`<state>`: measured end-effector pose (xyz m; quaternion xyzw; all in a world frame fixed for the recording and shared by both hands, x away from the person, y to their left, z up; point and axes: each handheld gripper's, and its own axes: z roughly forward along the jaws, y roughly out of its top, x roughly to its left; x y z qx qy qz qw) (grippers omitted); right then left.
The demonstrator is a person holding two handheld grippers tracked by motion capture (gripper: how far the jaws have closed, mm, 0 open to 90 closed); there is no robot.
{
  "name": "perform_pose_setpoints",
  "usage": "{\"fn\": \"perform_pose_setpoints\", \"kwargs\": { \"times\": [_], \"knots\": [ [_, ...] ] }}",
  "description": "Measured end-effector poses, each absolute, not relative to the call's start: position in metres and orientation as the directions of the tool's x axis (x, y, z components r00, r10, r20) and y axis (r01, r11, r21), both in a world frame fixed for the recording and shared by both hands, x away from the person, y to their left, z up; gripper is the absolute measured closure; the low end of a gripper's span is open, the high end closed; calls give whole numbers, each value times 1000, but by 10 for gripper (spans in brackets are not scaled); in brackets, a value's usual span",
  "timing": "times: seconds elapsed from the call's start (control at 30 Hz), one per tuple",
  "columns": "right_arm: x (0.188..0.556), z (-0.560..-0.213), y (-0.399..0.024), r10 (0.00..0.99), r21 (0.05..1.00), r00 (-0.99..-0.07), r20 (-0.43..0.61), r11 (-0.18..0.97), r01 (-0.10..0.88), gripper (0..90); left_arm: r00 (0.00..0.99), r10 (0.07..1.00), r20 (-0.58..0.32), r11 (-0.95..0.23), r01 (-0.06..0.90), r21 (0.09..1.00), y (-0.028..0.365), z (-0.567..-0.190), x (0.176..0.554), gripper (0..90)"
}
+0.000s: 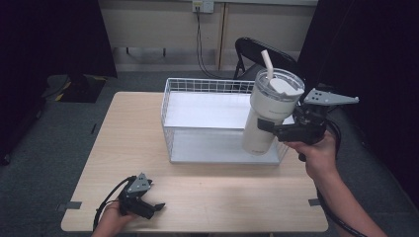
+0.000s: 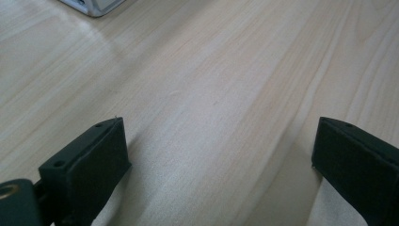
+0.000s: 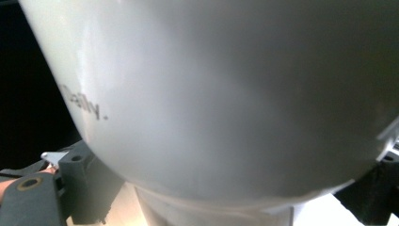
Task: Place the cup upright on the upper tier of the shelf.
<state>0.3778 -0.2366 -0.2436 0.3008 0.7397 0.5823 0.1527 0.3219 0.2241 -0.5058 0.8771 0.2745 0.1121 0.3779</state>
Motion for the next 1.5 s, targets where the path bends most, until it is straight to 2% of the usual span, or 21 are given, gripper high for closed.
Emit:
{"fn": "perform_pose_setpoints", "kwargs": {
  "times": [0.77,1.5],
  "knots": [
    [420,-233,-238,724,954,-682,106,119,275,95,823,568,-10,-560,395,728,224,-506,322,35],
    [457,-239,-228,782,954,-618,81,119,275,94,823,567,-9,-561,395,728,224,-506,322,35]
  ]
}}
